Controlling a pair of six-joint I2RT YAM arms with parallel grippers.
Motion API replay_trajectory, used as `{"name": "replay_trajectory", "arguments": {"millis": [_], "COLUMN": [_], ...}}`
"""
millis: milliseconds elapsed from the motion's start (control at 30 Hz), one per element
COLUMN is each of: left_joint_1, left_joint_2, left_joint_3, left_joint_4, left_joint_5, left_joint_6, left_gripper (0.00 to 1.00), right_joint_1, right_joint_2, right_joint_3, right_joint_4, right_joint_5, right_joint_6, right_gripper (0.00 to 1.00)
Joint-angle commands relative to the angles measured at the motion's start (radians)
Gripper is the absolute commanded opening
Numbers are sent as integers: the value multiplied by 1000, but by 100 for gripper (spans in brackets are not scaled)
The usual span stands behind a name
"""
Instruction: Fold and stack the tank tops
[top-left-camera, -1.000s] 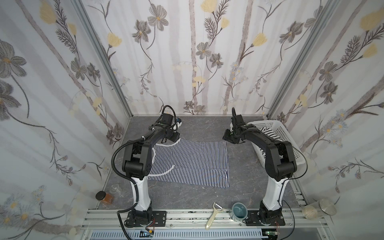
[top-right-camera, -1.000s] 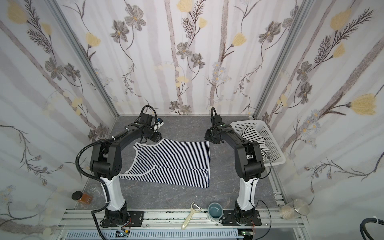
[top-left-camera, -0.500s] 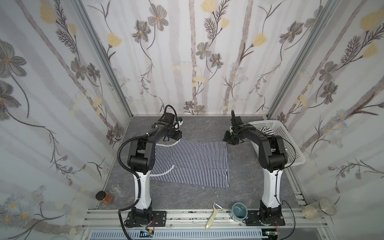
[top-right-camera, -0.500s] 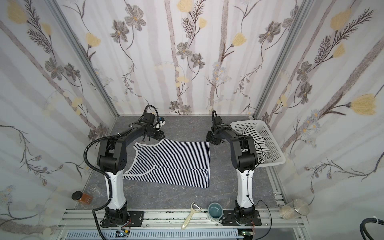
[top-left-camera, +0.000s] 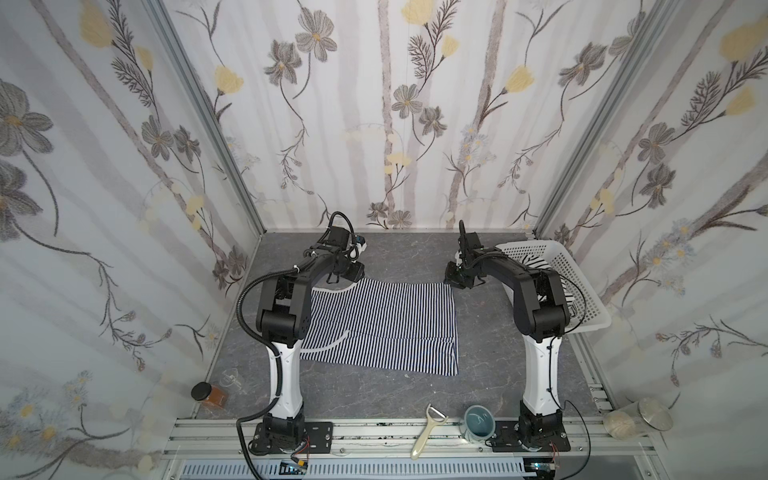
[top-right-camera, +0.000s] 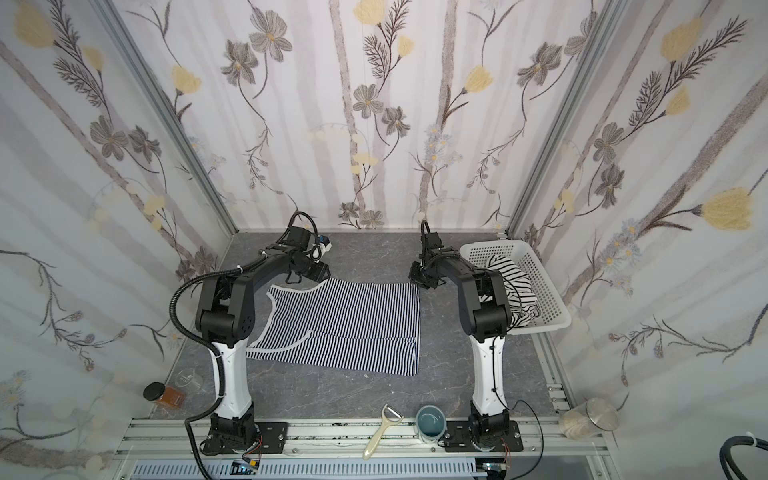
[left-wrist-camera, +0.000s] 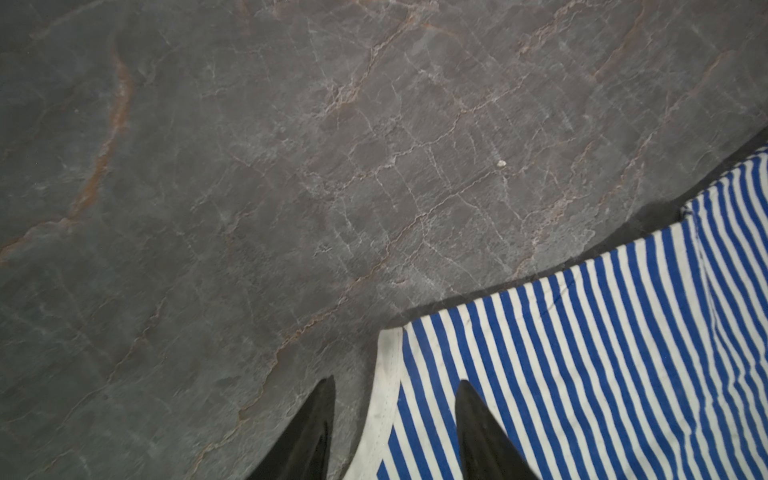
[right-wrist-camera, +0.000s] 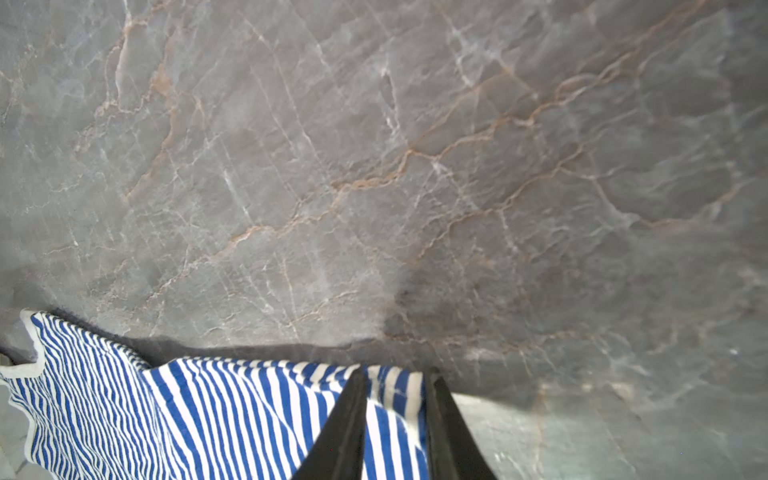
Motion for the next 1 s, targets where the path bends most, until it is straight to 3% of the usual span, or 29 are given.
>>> {"name": "replay_trajectory", "arguments": {"millis": [0, 200, 700, 967], "left_joint_1": [3, 5, -12, -18], "left_joint_2": [7, 23, 87, 108], "left_joint_3": [3, 20, 51, 54], "left_joint_4": [6, 5, 4, 4], "left_joint_5": [11, 15, -2, -9], "left_joint_6": [-16, -13, -5, 14], "left_gripper": [49, 49, 46, 34], "right_joint_1": [2, 2, 21, 28], "right_joint_2": [-8, -30, -74, -88], "right_joint_3": [7, 9, 6, 4], "right_joint_4": [12, 9, 15, 16], "right_joint_5": [-6, -9, -21, -23], "right_joint_6": [-16, -24, -18, -23], "right_gripper": [16, 0, 0, 0]}}
